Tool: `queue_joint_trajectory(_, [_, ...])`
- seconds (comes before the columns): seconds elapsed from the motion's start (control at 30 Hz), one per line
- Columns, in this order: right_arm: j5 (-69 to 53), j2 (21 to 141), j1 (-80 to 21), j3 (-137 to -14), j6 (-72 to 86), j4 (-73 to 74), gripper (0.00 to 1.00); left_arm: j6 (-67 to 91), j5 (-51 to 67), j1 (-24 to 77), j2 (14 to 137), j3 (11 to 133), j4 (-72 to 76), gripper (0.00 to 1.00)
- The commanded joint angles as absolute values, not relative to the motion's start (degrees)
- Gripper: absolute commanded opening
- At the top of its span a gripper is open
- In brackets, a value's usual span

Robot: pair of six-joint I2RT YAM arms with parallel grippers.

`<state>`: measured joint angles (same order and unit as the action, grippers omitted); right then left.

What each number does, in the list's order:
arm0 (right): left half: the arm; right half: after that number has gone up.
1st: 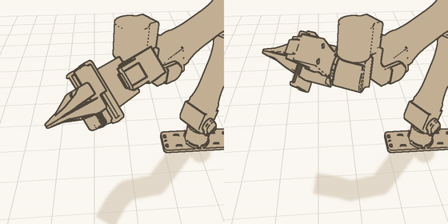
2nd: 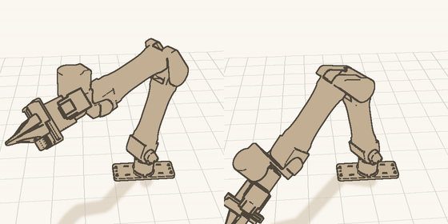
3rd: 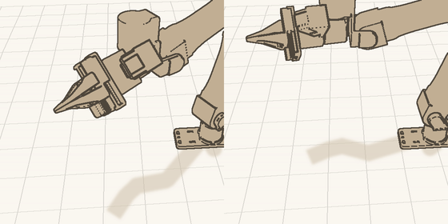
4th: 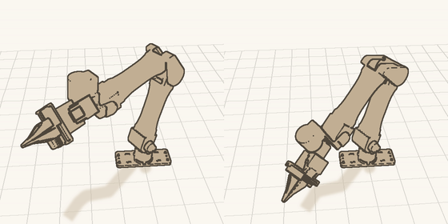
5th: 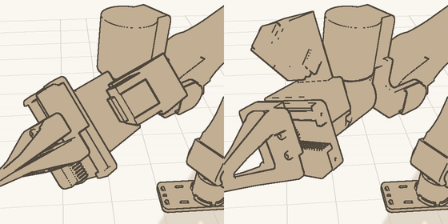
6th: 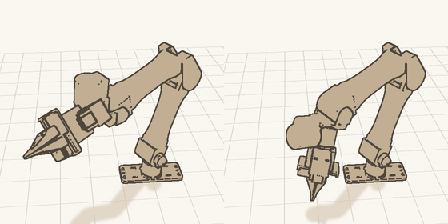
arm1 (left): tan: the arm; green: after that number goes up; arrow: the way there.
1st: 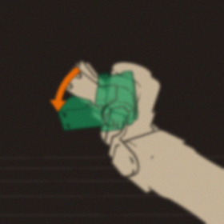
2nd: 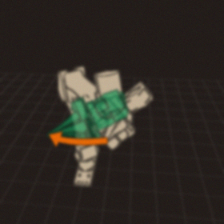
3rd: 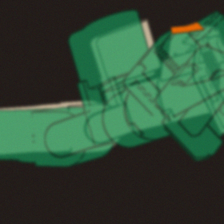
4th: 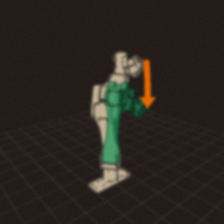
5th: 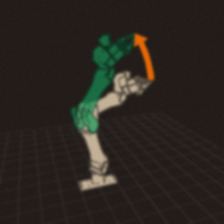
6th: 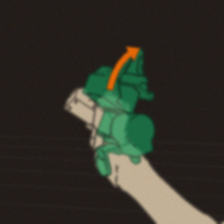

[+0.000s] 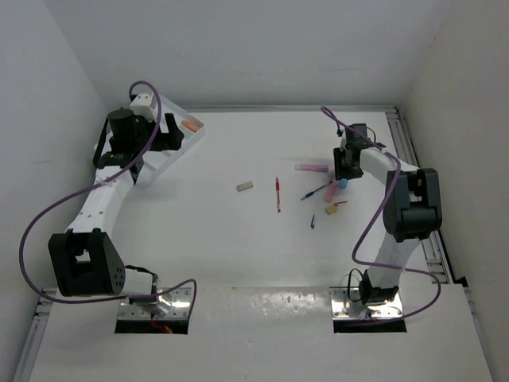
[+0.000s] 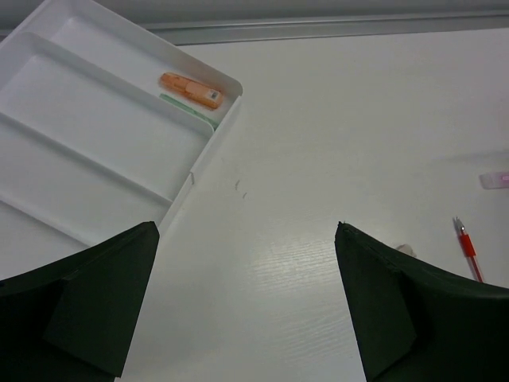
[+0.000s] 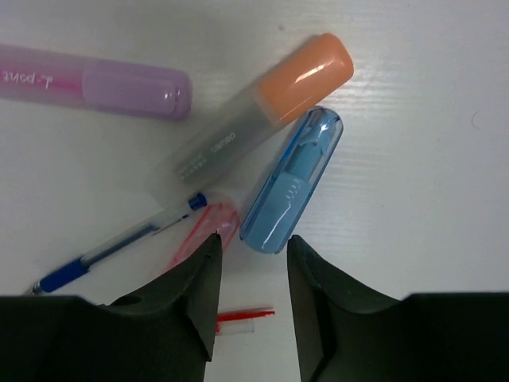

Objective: Sort the stationery into containers
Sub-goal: Pick up the pen from the center of the board.

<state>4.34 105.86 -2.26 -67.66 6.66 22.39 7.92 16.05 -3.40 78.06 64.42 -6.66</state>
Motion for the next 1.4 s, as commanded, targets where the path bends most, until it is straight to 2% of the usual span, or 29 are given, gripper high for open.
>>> queue_joint_trajectory(0.0, [7.0,107.7,-1.9,-70.7,9.1,19.9,0.41,8.6,15.9,-2.8,79.3,65.1,-4.0,1.00])
queue_joint_trajectory(0.27, [6.6,112.0,-0.2,-72.7,12.6,20.5,0.43,9.0,16.1,-2.9,80.1,65.6,-4.1,1.00])
queue_joint_trajectory(0.5, [4.7,112.8,2.5,-69.7,12.4,18.9,0.38,8.9,19.1,-3.3,78.7,62.9,-3.0,1.00])
queue_joint_trajectory(0.6, [3.8,110.7,2.4,-67.6,10.6,18.0,0.24,8.6,22.5,-3.3,77.4,61.4,-1.4,0.99])
queue_joint_trajectory(0.63, [3.4,108.7,2.3,-67.0,9.9,17.7,0.15,8.6,23.7,-3.3,77.2,61.3,-1.3,0.98])
queue_joint_trajectory(0.73, [0.7,103.1,2.1,-66.3,6.1,19.1,0.05,9.4,28.5,-3.4,76.8,61.3,-1.4,0.95])
queue_joint_trajectory(0.8, [-3.0,97.6,2.0,-66.4,3.5,20.2,0.01,10.6,35.8,-3.7,76.6,60.8,-1.0,0.94])
queue_joint_trajectory(0.93, [-14.9,87.2,0.5,-66.0,-1.7,24.5,0.00,19.8,45.3,-1.7,75.9,58.0,5.7,0.93])
queue_joint_trajectory(1.0, [-21.4,83.0,-3.9,-64.3,-5.3,25.3,0.00,25.6,48.4,-0.6,75.8,57.1,8.8,0.93])
queue_joint_trajectory(1.1, [-23.6,77.2,-11.1,-62.8,-9.9,27.1,0.00,32.9,50.4,3.1,76.2,55.0,13.1,0.93])
queue_joint_trajectory(1.23, [-16.6,75.5,-22.5,-63.9,-11.5,27.7,0.00,40.1,51.1,8.2,77.2,54.0,16.3,0.94])
queue_joint_trajectory(1.37, [-8.5,79.3,-33.1,-68.4,-9.8,26.7,0.00,44.6,50.8,12.4,78.5,53.4,19.7,0.94])
